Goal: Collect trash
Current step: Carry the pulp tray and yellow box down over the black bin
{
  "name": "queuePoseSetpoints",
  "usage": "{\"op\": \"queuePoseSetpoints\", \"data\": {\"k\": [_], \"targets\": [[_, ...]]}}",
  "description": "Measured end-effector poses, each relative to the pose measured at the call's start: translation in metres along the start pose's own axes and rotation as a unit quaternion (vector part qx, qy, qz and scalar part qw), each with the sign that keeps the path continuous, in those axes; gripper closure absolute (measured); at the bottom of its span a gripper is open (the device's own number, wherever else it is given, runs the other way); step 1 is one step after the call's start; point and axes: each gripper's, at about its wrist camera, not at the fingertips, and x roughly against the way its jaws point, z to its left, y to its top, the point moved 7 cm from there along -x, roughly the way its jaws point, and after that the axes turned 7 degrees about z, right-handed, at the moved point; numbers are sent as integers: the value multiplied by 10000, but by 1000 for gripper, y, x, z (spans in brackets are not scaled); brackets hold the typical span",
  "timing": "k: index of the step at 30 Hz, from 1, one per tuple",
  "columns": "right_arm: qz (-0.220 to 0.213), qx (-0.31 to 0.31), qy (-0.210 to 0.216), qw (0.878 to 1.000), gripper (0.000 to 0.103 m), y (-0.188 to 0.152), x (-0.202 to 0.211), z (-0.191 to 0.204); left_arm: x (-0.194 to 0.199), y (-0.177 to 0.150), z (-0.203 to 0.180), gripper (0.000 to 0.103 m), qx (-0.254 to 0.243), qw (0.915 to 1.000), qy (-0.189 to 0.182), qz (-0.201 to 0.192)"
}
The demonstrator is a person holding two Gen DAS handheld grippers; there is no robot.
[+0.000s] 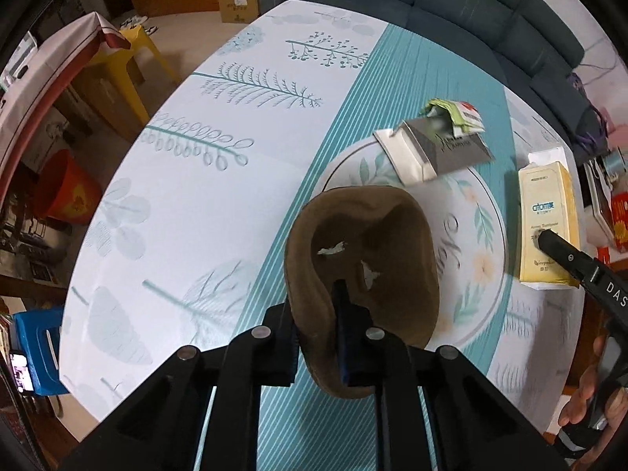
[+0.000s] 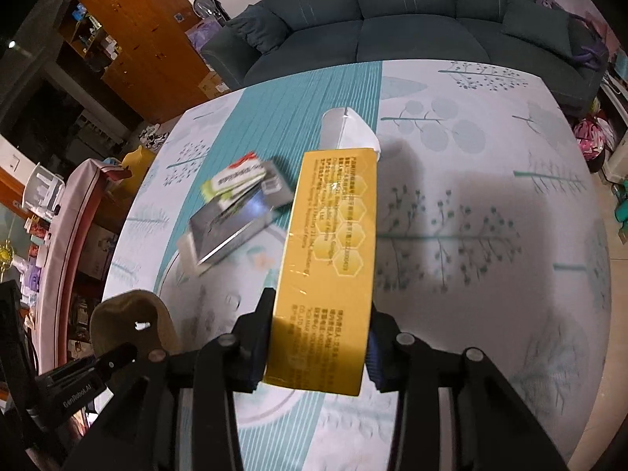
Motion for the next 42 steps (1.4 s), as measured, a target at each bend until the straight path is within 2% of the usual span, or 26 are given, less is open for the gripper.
{"op": "queuePoseSetpoints", "data": {"k": [13,19,27,35,42], "targets": [[221,325,-39,9992,63,-114,25,60,57,-75,28,91,-789,9957,-188,-447],[-29,286,-123,9995,63,-165,42,100,80,-128,65,91,-1243,9898,-360,-597],[-191,47,-177,9996,63,-258,56,159,103,-208,133,91,-1653,9826,-482,-702],[159,162,-345,9991,63,-347,50,197,95,-276,178,91,-1873,9805,-459,-383],[552,754,-653,9935,63,-404,36,208,58,-314,197,91,-1731,9836,-507,88]]}}
